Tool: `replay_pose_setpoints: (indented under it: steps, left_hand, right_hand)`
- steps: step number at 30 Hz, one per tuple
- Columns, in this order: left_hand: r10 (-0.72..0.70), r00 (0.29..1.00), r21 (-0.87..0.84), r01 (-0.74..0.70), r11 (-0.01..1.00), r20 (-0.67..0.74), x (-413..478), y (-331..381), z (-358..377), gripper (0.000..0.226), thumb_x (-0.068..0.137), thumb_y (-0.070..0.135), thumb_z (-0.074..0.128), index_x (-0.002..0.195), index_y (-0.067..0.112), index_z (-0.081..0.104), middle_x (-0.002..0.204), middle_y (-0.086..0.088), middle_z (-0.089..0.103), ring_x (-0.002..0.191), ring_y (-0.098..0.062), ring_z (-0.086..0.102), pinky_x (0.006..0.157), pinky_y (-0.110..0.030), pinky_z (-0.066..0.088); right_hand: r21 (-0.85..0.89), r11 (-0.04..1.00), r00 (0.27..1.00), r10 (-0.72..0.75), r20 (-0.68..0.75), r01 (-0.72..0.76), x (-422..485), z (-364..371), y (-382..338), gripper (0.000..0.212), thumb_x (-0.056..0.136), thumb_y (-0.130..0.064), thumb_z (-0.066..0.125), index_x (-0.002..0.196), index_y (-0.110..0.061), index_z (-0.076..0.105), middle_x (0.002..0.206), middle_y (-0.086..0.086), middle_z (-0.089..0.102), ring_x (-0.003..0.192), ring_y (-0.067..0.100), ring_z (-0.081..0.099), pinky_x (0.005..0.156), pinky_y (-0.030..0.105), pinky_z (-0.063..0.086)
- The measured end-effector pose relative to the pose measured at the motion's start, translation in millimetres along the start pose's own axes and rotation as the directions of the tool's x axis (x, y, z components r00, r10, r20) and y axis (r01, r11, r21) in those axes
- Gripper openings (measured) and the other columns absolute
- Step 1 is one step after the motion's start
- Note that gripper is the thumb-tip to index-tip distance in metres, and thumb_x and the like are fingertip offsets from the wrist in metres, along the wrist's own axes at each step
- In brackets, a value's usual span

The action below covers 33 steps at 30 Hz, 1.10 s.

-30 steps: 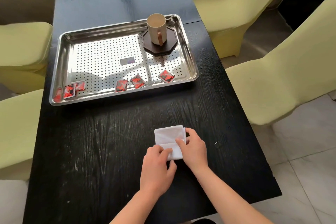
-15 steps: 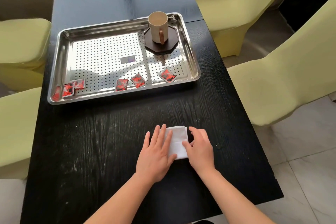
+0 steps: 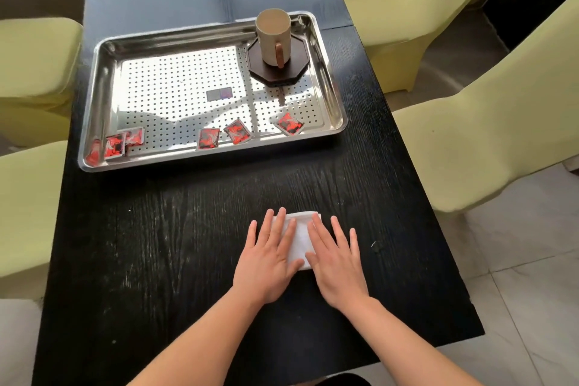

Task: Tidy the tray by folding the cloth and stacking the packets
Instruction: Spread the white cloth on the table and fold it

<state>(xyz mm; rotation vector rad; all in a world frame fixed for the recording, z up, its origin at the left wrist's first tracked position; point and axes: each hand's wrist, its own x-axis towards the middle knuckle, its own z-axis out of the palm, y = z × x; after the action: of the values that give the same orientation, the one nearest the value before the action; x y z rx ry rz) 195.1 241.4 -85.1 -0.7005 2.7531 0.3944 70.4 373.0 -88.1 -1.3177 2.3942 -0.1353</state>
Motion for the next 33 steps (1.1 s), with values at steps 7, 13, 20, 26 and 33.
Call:
replay_pose_setpoints:
  steps: [7, 13, 20, 26, 33]
  left_hand:
    - [-0.304, 0.941, -0.325, 0.244, 0.914, -0.148, -27, 11, -4, 0.074, 0.1, 0.049, 0.038, 0.158, 0.014, 0.009, 0.167, -0.004, 0.001, 0.153, -0.019, -0.007, 0.123, -0.036, 0.003]
    - [-0.233, 0.972, -0.147, 0.229, 0.962, -0.008, -29, 5, 8, 0.081, 0.1, 0.056, 0.026, 0.155, 0.016, -0.018, 0.166, -0.003, -0.017, 0.151, -0.022, -0.019, 0.125, -0.043, -0.002]
    - [-0.48, 0.876, -0.458, 0.409, 0.789, -0.044, -24, 28, -15, 0.058, 0.094, 0.032, 0.055, 0.147, 0.017, 0.037, 0.137, -0.005, 0.045, 0.125, -0.025, 0.04, 0.103, -0.035, 0.04]
    - [-0.672, 0.635, -0.772, 0.619, 0.146, 0.382, -9, 30, -31, 0.045, 0.09, 0.028, 0.065, 0.132, 0.015, 0.054, 0.118, 0.0, 0.063, 0.096, -0.011, 0.057, 0.076, -0.028, 0.046]
    - [-0.456, 0.722, -0.85, 0.489, -0.195, 0.52, -9, 22, -41, 0.017, 0.096, 0.011, 0.054, 0.111, 0.011, 0.064, 0.105, -0.008, 0.073, 0.091, -0.024, 0.073, 0.068, -0.038, 0.063]
  right_hand:
    - [0.072, 0.997, 0.991, 0.039, -0.126, -0.03, -3, -10, -4, 0.066, 0.102, -0.04, 0.041, 0.159, -0.023, 0.011, 0.168, -0.009, 0.0, 0.155, 0.018, -0.003, 0.125, 0.047, 0.003]
    - [-0.075, 0.997, 0.999, 0.009, -0.038, -0.012, 2, -2, -6, 0.067, 0.101, -0.031, 0.05, 0.159, -0.02, 0.019, 0.167, -0.006, 0.008, 0.155, 0.028, 0.011, 0.123, 0.055, 0.013]
    - [0.097, 0.987, 0.99, 0.13, -0.048, -0.125, 1, -19, -17, 0.069, 0.096, -0.031, 0.059, 0.155, -0.019, 0.027, 0.165, 0.0, 0.021, 0.148, 0.023, 0.025, 0.12, 0.041, 0.026]
    - [0.415, 0.803, 0.9, 0.42, 0.115, -0.428, 7, -38, -16, 0.05, 0.096, -0.031, 0.059, 0.142, -0.014, 0.048, 0.117, 0.0, 0.06, 0.106, 0.017, 0.059, 0.086, 0.03, 0.046]
    - [0.725, 0.358, 0.795, 0.421, 0.437, -0.588, 17, -54, -14, 0.014, 0.09, -0.023, 0.065, 0.096, -0.011, 0.068, 0.091, 0.009, 0.072, 0.063, 0.017, 0.065, 0.051, 0.032, 0.058]
